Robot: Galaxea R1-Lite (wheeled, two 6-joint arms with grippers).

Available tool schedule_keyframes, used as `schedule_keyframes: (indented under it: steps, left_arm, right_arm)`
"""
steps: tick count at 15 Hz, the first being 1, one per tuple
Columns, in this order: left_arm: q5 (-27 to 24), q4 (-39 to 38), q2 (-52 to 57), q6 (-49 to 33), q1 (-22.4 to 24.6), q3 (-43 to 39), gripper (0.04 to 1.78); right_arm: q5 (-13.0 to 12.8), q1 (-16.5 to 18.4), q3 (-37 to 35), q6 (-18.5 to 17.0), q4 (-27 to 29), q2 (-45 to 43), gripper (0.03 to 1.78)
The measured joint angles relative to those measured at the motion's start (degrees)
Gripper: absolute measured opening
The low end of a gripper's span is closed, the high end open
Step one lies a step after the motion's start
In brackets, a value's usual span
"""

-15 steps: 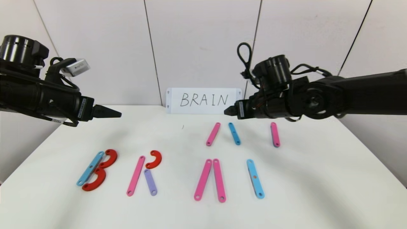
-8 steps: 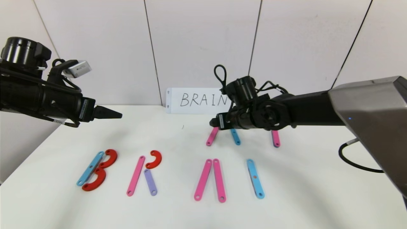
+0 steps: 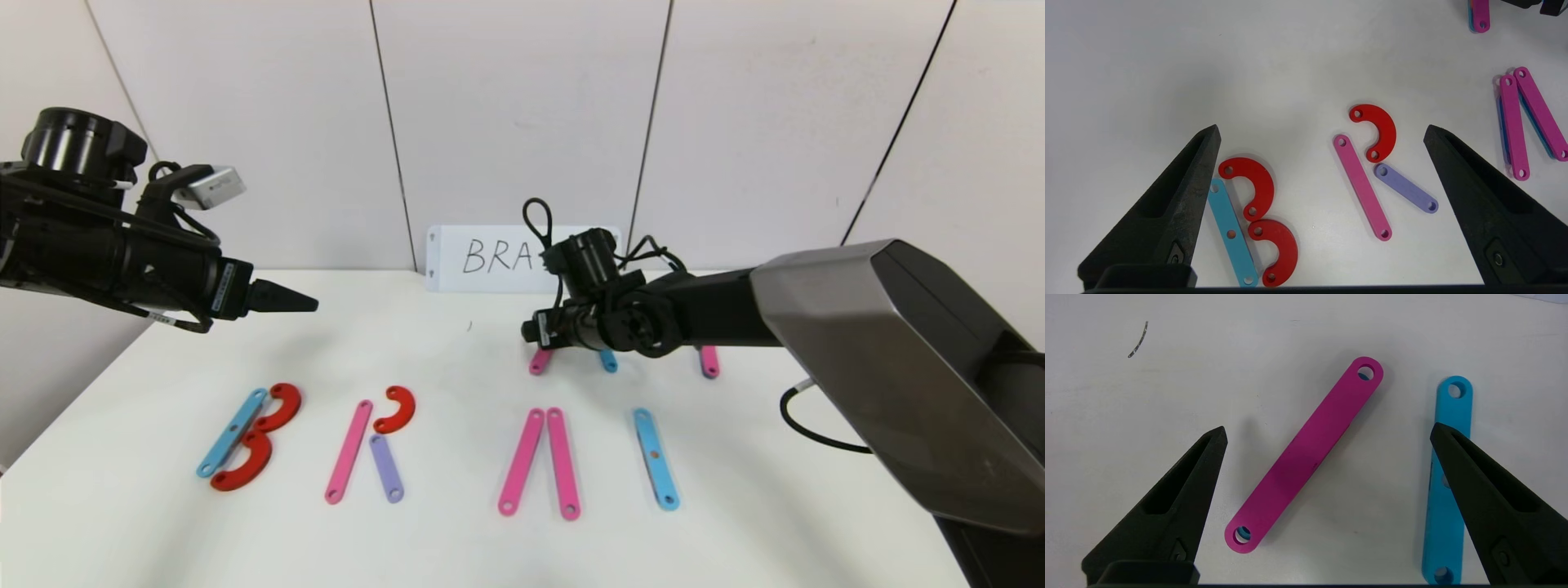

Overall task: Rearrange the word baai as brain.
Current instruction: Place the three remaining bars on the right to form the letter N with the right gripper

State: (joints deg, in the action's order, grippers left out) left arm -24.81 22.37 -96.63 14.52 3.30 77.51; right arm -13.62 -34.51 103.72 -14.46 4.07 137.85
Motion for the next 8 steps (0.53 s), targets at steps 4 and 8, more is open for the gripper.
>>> schedule_keyframes:
  steps: [4,8]
  left_arm:
    - [0.0,0.0,-0.6,0.0,0.0,0.1,1.74]
    - [0.0,0.0,-0.9,0.0,-0.1,0.1,1.74]
  right_arm:
    - [0.0,-0.1,1.6,-0.2,0.0,2.2,1.74]
    - [0.0,-0.1,1.8,-0.3,0.0,3.2,1.64]
